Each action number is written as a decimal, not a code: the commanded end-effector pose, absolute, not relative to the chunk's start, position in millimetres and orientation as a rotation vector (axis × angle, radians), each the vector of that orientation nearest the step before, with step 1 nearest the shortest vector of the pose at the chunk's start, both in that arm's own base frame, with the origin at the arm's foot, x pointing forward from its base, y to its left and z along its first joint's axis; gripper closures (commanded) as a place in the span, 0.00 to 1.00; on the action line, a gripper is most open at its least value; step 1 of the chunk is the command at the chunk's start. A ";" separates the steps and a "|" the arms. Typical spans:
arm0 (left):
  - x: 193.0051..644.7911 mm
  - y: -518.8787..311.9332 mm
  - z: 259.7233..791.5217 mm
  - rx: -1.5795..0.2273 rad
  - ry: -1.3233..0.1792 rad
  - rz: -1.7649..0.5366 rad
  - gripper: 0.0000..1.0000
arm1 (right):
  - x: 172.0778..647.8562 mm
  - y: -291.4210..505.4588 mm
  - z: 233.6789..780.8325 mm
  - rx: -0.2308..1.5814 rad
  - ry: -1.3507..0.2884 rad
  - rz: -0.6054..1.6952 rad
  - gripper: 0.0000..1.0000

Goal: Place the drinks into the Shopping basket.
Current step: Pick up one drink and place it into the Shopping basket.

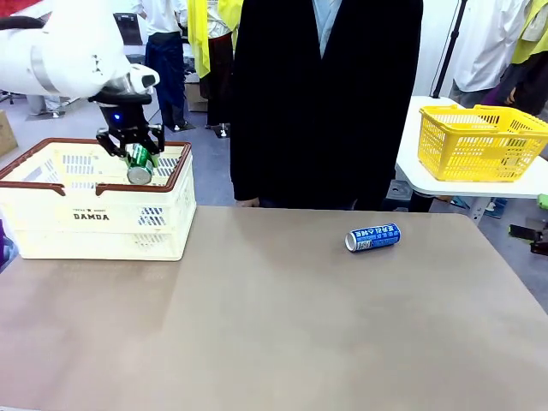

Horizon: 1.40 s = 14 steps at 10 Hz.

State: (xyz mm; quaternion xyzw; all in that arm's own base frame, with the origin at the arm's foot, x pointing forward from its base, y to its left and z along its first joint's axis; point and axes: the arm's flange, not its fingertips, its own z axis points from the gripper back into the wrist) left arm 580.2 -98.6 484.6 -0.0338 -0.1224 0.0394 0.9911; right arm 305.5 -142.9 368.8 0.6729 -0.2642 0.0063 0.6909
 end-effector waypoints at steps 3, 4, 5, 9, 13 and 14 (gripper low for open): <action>588.4 -97.8 457.4 -0.069 -0.200 0.128 1.00 | 303.3 -143.2 373.6 1.512 -0.577 0.008 0.00; 592.9 -98.0 446.8 -0.061 -0.205 0.107 1.00 | 303.3 -143.2 373.6 1.512 -0.577 0.008 0.00; 596.9 -99.0 438.1 -0.058 -0.194 0.094 1.00 | 303.3 -143.2 373.6 1.512 -0.577 0.008 0.00; 601.1 -102.9 431.4 -0.071 -0.183 0.085 0.00 | 303.3 -143.2 373.6 1.512 -0.577 0.008 0.00; 599.8 -102.5 439.9 -0.058 -0.207 0.080 0.00 | 303.3 -143.2 373.6 1.512 -0.577 0.008 0.00; 597.7 -101.2 446.5 -0.065 -0.223 0.081 0.00 | 303.3 -143.2 373.6 1.512 -0.577 0.008 0.00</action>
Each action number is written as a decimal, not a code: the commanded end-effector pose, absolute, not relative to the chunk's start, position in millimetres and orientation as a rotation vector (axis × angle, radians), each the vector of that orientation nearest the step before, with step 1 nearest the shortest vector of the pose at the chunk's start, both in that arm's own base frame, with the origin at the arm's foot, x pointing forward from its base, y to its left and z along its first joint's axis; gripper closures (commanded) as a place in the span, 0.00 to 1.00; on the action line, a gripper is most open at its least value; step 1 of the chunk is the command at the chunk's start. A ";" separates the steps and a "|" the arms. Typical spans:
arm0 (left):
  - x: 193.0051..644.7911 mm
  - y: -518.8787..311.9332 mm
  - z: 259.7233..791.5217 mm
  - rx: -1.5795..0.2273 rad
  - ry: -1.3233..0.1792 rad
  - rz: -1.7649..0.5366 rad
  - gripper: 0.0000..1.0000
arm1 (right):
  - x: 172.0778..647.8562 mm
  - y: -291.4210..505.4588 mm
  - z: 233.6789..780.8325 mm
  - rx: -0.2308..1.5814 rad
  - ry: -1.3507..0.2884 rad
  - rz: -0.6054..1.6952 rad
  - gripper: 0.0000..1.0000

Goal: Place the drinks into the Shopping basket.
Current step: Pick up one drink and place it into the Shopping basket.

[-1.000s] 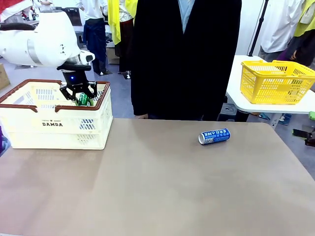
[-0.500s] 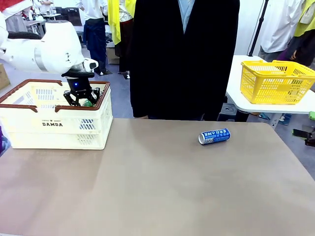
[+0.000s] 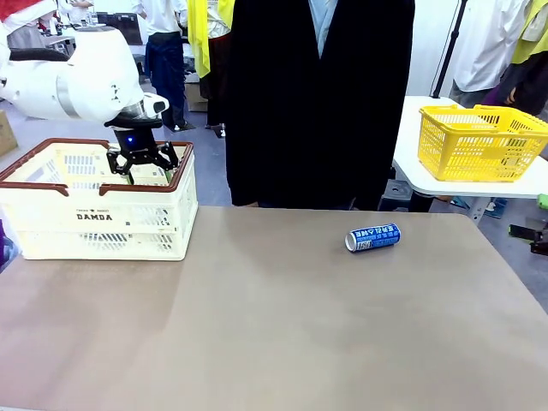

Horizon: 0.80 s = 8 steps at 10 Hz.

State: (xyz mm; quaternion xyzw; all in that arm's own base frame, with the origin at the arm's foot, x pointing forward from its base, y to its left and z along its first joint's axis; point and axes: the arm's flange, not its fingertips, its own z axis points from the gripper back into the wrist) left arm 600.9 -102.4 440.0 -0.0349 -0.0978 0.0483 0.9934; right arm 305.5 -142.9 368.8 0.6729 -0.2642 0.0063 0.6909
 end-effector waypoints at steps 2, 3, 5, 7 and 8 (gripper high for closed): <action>584.8 -92.6 469.4 -0.130 -0.241 0.074 0.00 | 303.3 -143.2 373.6 1.512 -0.577 0.008 0.00; 570.5 -84.9 489.7 -0.205 -0.222 0.046 0.00 | 303.3 -143.2 373.6 1.512 -0.577 0.008 0.00; 517.5 -59.0 544.1 -0.361 -0.190 0.016 0.00 | 303.3 -143.2 373.6 1.512 -0.577 0.008 0.00; 452.7 -9.4 581.6 -0.560 -0.047 -0.108 0.00 | 303.3 -143.2 373.6 1.512 -0.577 0.008 0.00; 438.8 25.2 584.6 -0.666 -0.040 -0.125 0.00 | 303.3 -143.2 373.6 1.512 -0.577 0.008 0.00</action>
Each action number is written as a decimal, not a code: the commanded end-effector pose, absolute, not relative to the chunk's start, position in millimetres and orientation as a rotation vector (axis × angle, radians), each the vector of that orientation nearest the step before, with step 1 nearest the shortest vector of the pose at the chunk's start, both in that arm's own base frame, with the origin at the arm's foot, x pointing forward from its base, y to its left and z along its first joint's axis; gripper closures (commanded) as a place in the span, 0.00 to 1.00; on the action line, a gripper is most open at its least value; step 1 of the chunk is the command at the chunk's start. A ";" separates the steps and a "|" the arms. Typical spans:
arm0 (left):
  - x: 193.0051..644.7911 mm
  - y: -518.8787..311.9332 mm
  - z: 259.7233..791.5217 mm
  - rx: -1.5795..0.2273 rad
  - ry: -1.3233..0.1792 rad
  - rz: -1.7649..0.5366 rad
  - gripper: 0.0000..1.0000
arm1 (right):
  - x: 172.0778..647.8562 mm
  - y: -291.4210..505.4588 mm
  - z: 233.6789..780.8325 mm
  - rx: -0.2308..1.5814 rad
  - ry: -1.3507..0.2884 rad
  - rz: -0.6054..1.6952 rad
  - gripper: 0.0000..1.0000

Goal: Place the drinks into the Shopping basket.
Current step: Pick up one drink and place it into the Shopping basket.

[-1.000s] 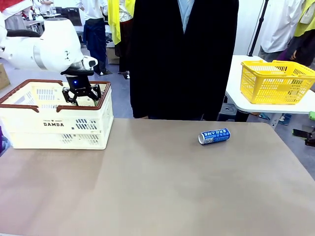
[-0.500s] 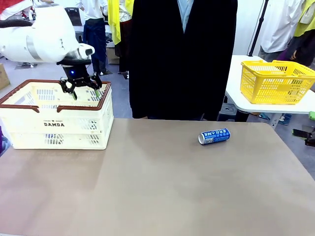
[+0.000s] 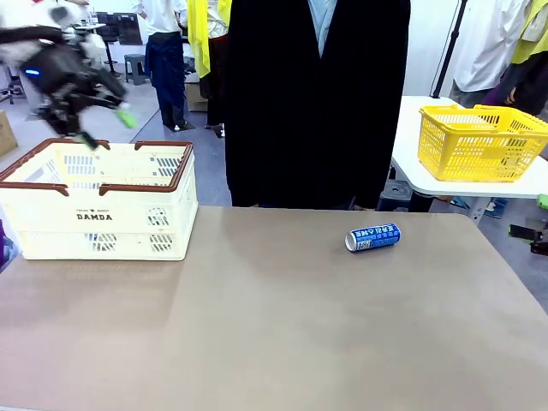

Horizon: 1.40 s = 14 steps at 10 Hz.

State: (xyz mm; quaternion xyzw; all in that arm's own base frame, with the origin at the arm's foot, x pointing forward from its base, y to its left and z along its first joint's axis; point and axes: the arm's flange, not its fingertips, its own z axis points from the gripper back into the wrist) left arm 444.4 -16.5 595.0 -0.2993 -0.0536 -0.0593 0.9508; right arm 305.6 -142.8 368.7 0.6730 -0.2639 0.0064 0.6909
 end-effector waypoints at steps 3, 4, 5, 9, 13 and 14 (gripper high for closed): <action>371.8 135.2 528.4 -1.066 -0.070 -0.151 0.00 | 303.3 -143.2 373.6 1.512 -0.577 0.008 0.00; 352.6 156.0 496.1 -1.169 -0.105 -0.119 0.00 | 303.3 -143.2 373.6 1.512 -0.577 0.008 0.00; 341.3 168.5 466.0 -1.254 -0.136 -0.102 0.00 | 303.3 -143.2 373.6 1.512 -0.577 0.008 0.00; 335.5 170.9 488.4 -1.152 -0.113 -0.108 0.00 | 303.3 -143.2 373.6 1.512 -0.577 0.008 0.00; 335.5 170.9 488.4 -1.152 -0.113 -0.108 0.00 | 303.3 -143.2 373.6 1.512 -0.577 0.008 0.00; 335.5 170.9 488.4 -1.152 -0.113 -0.108 0.00 | 303.3 -143.2 373.6 1.512 -0.577 0.008 0.00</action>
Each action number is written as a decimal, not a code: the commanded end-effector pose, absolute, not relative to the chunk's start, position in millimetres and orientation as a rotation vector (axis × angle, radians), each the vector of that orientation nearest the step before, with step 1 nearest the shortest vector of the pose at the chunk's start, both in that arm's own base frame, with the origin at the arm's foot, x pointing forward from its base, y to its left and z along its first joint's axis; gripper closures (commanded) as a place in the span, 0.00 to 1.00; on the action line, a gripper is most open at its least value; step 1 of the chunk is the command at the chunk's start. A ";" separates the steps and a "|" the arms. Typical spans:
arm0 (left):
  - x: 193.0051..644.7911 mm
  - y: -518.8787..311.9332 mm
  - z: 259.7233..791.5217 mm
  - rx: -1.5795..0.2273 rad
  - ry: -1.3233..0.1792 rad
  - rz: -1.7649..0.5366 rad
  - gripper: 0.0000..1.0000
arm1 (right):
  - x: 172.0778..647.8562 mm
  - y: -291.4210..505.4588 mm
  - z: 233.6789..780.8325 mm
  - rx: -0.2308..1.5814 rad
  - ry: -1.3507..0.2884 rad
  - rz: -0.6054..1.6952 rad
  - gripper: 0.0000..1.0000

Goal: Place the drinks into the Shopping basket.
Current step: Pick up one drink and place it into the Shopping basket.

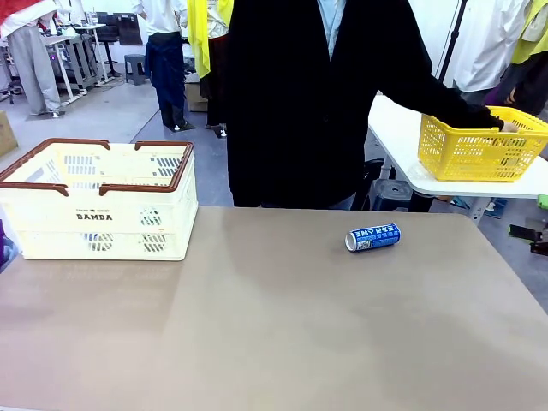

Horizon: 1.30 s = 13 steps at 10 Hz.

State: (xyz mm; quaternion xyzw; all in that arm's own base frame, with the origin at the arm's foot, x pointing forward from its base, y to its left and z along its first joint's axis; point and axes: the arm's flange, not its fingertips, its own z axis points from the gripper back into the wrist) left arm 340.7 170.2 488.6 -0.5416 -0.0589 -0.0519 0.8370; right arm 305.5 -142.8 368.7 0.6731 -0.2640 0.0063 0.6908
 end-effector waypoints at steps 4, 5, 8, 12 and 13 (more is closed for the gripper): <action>335.5 170.9 488.4 -1.152 -0.113 -0.108 0.00 | 309.6 -107.3 393.3 1.140 -0.439 0.112 0.00; 335.5 170.9 488.4 -1.152 -0.113 -0.108 0.00 | 332.2 -82.0 403.2 0.837 -0.338 0.125 0.00; 335.5 170.9 488.4 -1.152 -0.113 -0.108 0.00 | 365.5 -31.5 414.7 0.169 -0.132 0.139 0.00; 335.5 170.9 488.4 -1.152 -0.113 -0.108 0.00 | 379.0 -18.7 423.4 0.373 -0.385 0.150 0.00; 335.5 170.9 488.4 -1.152 -0.113 -0.108 0.00 | 372.7 -20.8 428.6 0.413 -0.415 0.183 0.00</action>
